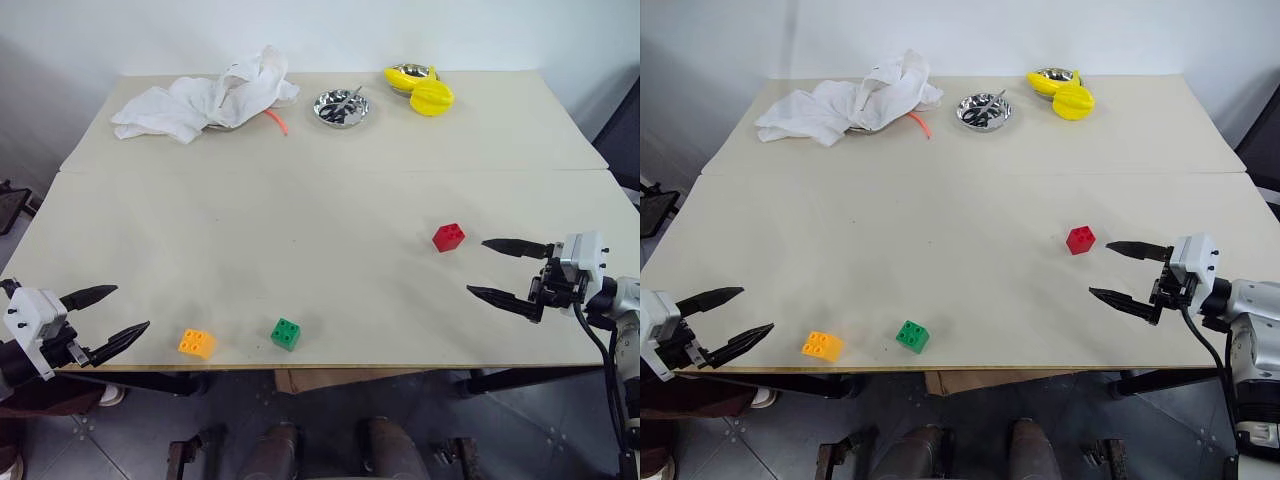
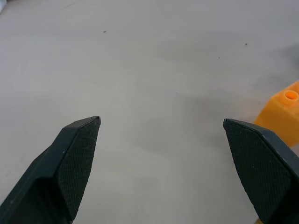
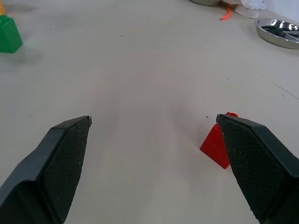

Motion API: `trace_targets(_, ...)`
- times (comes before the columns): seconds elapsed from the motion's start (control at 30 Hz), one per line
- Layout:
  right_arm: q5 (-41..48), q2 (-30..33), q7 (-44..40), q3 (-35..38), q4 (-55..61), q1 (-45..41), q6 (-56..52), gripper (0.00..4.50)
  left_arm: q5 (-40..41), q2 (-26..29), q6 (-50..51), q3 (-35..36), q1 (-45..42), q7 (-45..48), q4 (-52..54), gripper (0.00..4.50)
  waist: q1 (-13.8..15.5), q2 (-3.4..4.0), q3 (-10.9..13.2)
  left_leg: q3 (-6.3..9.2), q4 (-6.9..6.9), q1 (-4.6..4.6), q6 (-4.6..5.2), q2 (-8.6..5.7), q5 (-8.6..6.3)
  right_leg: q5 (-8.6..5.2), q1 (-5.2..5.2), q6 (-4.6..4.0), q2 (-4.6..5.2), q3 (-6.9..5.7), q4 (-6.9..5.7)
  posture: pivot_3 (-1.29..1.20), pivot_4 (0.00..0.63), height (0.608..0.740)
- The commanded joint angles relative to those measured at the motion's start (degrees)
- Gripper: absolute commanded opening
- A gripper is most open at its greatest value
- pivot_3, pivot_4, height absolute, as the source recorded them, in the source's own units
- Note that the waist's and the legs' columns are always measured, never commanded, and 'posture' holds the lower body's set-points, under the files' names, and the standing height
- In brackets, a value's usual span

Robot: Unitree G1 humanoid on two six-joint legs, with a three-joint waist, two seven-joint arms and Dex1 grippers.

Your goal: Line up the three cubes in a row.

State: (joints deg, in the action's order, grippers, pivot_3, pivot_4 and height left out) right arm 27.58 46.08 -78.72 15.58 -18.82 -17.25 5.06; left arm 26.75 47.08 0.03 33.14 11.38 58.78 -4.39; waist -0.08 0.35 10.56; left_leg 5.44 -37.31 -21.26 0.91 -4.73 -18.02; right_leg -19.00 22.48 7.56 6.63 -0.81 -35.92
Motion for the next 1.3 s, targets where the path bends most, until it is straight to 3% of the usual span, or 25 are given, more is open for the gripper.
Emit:
trace_targets(0.03, 0.6, -0.5, 2.2, 1.8, 1.4, 0.1, 0.4, 4.50, 0.5, -0.6, 0.1, 0.8, -1.2, -1.7, 1.5, 4.48, 0.0, 0.00, 0.0, 0.00, 0.00, 0.00, 0.00, 0.00, 0.00, 0.00, 0.00, 0.00, 0.00, 0.00, -0.01, 0.00, 0.150, 0.740)
trace_targets(0.3, 1.8, 0.8, 11.1, 9.7, 3.9, 8.0, -3.2, 4.50, 6.5, -1.7, 4.7, -3.2, -6.0, 2.2, 7.0, 4.48, 1.0, -0.01, 0.0, 0.06, -0.03, -0.04, 0.01, -0.02, -0.01, 0.00, -0.01, -0.01, 0.01, -0.06, -0.02, 0.00, 0.150, 0.740)
trace_targets(0.53, 2.1, -0.8, 19.6, 17.5, 5.8, 17.3, -6.9, 4.50, 10.0, -0.3, 10.5, -11.7, -10.8, 6.8, 16.9, 4.48, 1.2, 0.01, 0.0, 0.01, -0.05, -0.02, 0.02, -0.02, -0.02, 0.00, -0.02, 0.00, -0.01, -0.01, -0.01, 0.00, 0.150, 0.740)
trace_targets(0.7, 3.2, -5.5, 31.7, 15.6, 21.0, 20.2, -16.2, 4.50, 9.3, -0.6, 11.0, -12.7, -13.8, 7.9, 14.2, 4.48, -0.2, 0.07, 0.0, -0.06, -0.01, 0.02, -0.06, 0.14, -0.02, 0.01, 0.01, -0.03, -0.14, 0.03, -0.06, 0.00, 0.150, 0.740)
trace_targets(0.93, 0.8, -5.9, 45.4, 6.2, 31.8, 13.1, -34.5, 4.50, 8.2, -1.5, 11.0, -13.7, -14.8, 7.0, 13.4, 4.48, 0.0, 0.10, -0.1, -0.23, -0.06, 0.05, -0.06, 0.16, -0.02, 0.02, 0.06, -0.05, -0.15, 0.18, -0.10, 0.00, 0.150, 0.740)
trace_targets(1.13, -4.0, -10.7, 56.9, -3.5, 29.2, -0.8, -46.8, 4.50, 8.4, -2.5, 11.7, -14.1, -13.9, 4.9, 15.5, 4.48, 0.0, 0.09, -0.1, -0.21, -0.06, 0.00, -0.05, 0.15, -0.02, 0.04, 0.12, -0.08, -0.14, 0.16, -0.08, 0.00, 0.150, 0.740)
trace_targets(1.3, -6.1, -14.2, 60.8, -5.1, 24.5, -7.3, -49.7, 4.50, 9.1, -2.3, 12.4, -12.8, -12.2, 3.9, 17.5, 4.48, 0.0, 0.09, -0.1, -0.19, -0.01, -0.05, -0.02, 0.07, -0.03, 0.04, 0.18, -0.08, -0.10, 0.15, -0.11, 0.00, 0.150, 0.740)
